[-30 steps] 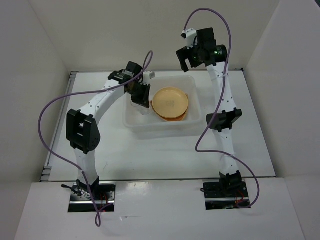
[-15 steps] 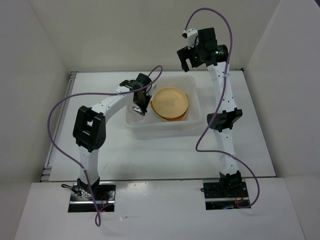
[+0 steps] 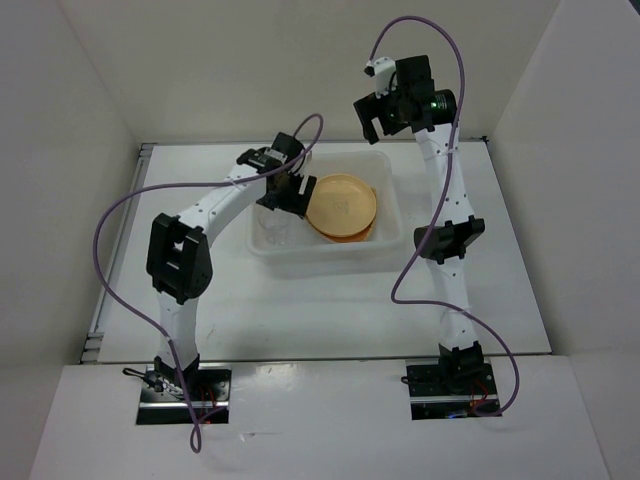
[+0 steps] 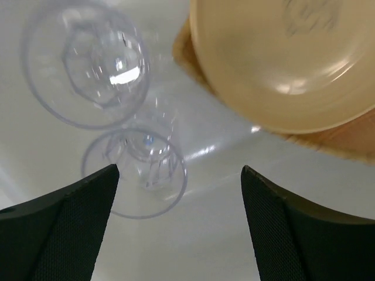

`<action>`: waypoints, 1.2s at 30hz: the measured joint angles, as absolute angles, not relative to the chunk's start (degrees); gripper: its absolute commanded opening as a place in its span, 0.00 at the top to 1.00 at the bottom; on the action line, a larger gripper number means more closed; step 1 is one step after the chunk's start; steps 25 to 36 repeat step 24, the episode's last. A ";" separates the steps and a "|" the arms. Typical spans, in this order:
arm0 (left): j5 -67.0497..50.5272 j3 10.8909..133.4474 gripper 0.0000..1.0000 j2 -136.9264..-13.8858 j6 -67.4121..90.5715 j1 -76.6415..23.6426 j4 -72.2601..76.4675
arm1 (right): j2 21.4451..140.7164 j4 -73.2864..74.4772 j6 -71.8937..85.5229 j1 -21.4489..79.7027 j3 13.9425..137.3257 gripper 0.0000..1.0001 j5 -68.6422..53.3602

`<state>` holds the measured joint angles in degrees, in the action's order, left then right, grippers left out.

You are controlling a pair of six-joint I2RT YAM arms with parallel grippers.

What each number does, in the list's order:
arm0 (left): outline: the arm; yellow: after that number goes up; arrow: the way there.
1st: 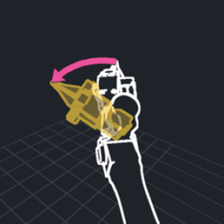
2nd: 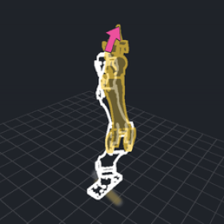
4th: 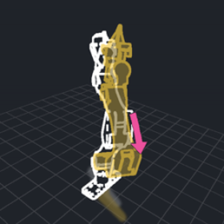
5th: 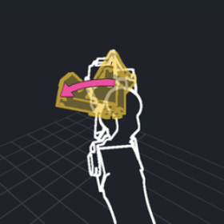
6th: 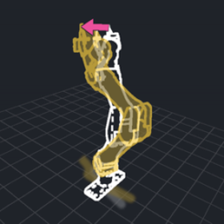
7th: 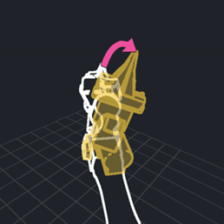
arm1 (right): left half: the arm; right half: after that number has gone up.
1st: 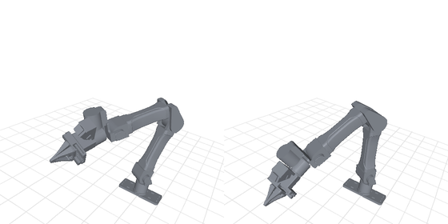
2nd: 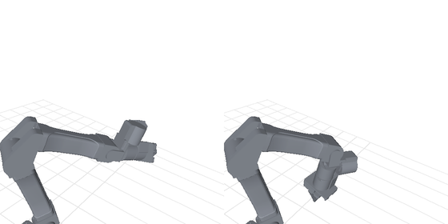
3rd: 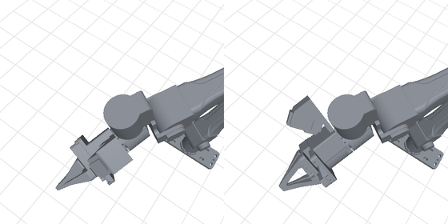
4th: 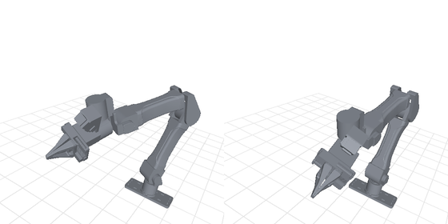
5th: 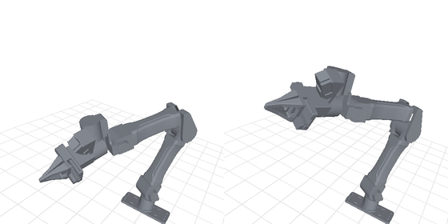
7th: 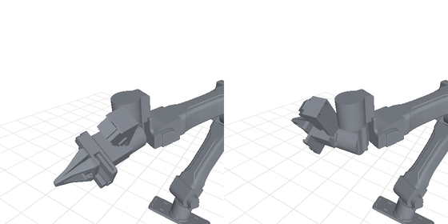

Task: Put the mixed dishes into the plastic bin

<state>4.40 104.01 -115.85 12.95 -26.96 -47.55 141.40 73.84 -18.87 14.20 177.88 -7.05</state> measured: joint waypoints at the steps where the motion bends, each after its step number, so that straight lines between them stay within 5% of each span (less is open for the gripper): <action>1: 4.56 106.91 0.06 -115.85 13.63 -26.96 -48.38 | 141.36 73.87 -18.92 14.20 177.88 0.02 -6.70; 5: 4.16 113.43 0.00 -110.61 16.36 -26.26 -43.88 | 140.53 74.02 -19.11 14.20 177.86 0.02 -5.17; 14: -1.96 94.85 0.00 -80.36 24.01 -12.95 -25.52 | 132.20 74.19 -20.05 15.05 173.40 0.02 1.43; 24: -6.55 81.23 0.00 -82.63 27.35 -12.05 -27.70 | 113.60 74.17 -20.43 21.87 153.38 0.02 10.20; 36: -6.55 81.23 0.00 -82.63 27.35 -12.05 -27.70 | 113.60 74.17 -20.43 21.87 153.38 0.02 10.20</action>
